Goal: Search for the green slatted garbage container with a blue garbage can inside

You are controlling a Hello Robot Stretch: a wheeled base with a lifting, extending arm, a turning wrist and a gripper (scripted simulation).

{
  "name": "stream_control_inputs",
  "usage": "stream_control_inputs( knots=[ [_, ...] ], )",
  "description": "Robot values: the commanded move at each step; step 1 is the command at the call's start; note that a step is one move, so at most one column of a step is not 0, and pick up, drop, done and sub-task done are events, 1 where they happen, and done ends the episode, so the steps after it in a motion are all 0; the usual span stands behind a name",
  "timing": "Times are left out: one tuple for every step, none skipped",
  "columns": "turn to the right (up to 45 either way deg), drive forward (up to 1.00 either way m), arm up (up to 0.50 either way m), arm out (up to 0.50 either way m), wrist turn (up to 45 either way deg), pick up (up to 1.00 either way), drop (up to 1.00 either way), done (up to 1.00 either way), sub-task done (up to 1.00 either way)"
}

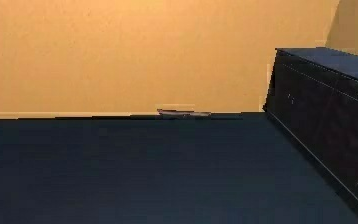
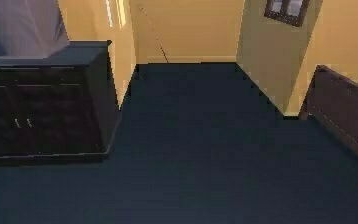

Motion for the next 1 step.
stream_control_inputs(
  knots=[
    [39.0, 0.0, 0.0, 0.0, 0.0, 0.0, 0.0, 0.0, 0.0]
  ],
)
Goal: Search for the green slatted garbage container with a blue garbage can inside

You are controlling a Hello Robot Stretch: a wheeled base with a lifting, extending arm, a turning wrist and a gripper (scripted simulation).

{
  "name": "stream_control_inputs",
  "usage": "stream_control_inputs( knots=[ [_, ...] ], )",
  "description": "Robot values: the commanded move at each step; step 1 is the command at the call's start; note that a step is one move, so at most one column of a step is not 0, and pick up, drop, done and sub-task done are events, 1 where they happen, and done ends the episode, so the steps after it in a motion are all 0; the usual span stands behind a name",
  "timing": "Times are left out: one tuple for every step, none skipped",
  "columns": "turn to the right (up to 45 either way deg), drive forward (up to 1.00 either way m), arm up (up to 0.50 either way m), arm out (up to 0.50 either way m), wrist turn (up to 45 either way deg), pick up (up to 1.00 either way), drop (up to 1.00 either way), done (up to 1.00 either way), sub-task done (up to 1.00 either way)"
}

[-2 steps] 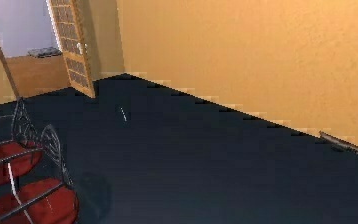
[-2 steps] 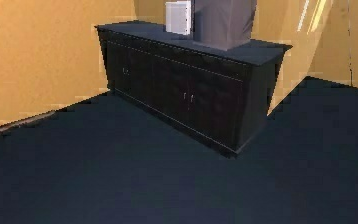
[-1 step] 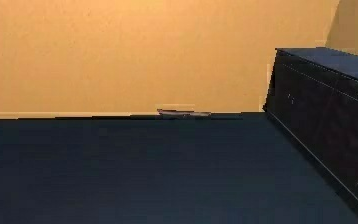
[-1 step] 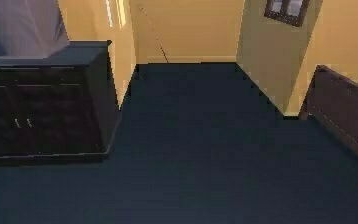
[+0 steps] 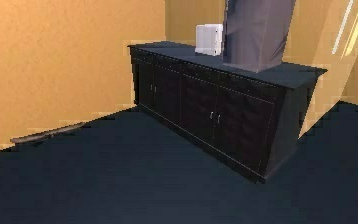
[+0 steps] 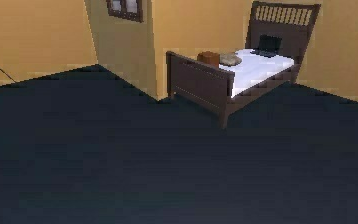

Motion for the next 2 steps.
stream_control_inputs(
  knots=[
    [3.0, 0.0, 0.0, 0.0, 0.0, 0.0, 0.0, 0.0, 0.0],
    [0.0, 0.05, 0.0, 0.0, 0.0, 0.0, 0.0, 0.0, 0.0]
  ],
)
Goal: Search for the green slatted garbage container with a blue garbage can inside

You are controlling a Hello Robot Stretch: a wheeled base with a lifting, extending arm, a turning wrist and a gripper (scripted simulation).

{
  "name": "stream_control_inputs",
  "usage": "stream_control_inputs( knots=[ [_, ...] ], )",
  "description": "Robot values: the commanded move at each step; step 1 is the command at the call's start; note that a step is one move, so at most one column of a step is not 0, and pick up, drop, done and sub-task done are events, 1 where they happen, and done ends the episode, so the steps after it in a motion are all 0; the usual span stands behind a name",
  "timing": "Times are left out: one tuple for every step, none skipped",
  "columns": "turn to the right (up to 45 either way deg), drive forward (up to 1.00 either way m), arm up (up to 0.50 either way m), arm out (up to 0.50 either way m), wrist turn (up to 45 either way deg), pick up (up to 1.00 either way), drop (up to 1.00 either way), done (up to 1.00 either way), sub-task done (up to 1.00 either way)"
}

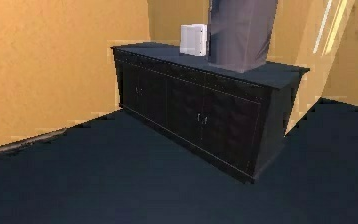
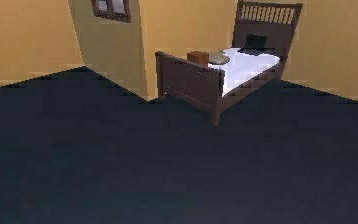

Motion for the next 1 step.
stream_control_inputs(
  knots=[
    [45.0, 0.0, 0.0, 0.0, 0.0, 0.0, 0.0, 0.0, 0.0]
  ],
)
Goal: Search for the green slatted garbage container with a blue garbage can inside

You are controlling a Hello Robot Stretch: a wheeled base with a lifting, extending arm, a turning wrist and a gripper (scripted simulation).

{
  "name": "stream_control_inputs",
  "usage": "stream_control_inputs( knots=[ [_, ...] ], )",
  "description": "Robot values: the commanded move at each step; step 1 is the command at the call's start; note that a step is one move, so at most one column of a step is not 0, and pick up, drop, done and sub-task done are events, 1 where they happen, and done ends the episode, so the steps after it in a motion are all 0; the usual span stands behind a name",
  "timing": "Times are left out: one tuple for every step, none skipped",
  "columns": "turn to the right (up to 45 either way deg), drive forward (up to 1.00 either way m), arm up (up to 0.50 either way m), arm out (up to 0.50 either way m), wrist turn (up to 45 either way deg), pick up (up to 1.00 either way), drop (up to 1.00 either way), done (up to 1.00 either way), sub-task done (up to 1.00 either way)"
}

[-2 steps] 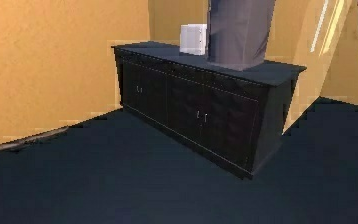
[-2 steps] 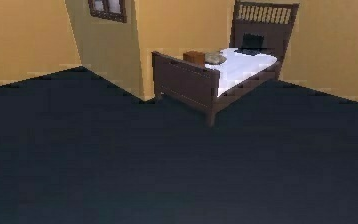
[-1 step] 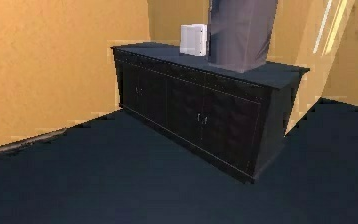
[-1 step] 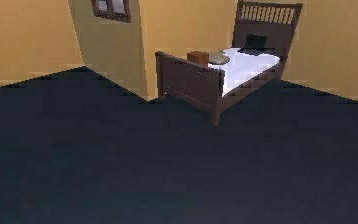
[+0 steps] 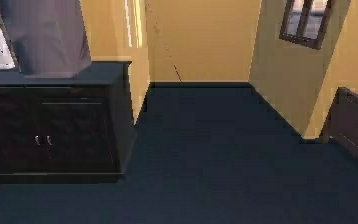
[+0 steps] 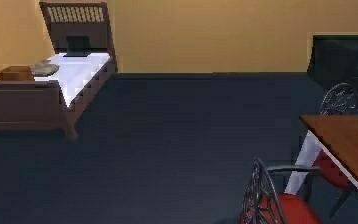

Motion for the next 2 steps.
stream_control_inputs(
  knots=[
    [30.0, 0.0, 0.0, 0.0, 0.0, 0.0, 0.0, 0.0, 0.0],
    [0.0, 0.1, 0.0, 0.0, 0.0, 0.0, 0.0, 0.0, 0.0]
  ],
)
